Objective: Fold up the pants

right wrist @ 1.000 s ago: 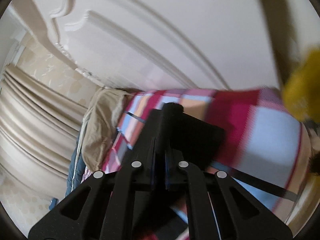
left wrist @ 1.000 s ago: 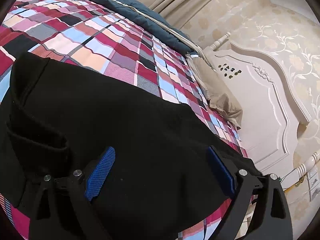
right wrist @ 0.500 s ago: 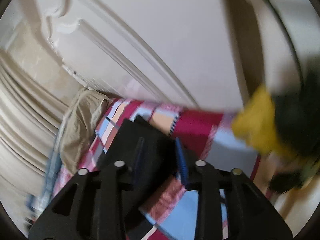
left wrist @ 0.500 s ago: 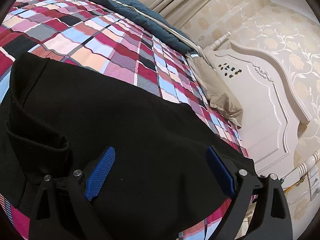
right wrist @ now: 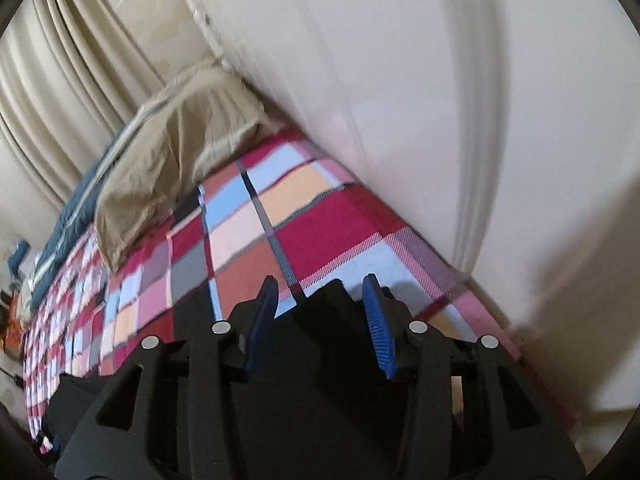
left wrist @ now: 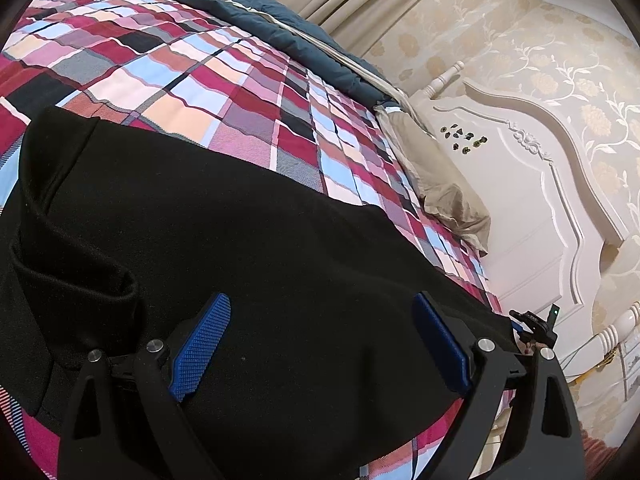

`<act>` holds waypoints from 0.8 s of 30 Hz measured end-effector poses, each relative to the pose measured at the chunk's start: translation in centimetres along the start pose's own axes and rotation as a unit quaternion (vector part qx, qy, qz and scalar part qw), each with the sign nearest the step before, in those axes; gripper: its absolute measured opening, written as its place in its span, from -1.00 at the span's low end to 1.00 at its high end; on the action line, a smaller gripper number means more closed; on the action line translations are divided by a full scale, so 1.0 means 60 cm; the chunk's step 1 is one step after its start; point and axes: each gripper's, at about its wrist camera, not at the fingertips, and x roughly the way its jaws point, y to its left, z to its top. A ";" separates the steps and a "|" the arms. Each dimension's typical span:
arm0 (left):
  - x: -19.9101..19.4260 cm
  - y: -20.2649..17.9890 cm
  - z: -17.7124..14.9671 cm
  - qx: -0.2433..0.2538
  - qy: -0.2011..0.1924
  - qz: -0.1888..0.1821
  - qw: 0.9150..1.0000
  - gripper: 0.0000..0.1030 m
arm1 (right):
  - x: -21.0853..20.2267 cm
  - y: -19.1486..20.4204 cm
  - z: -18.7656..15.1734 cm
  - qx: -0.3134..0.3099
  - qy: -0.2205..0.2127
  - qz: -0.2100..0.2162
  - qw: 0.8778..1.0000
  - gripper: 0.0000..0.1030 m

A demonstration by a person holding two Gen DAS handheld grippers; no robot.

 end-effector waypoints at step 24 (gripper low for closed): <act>0.004 0.011 0.008 0.002 0.003 -0.002 1.000 0.82 | -0.079 0.017 0.003 0.015 -0.142 -0.086 0.986 -0.86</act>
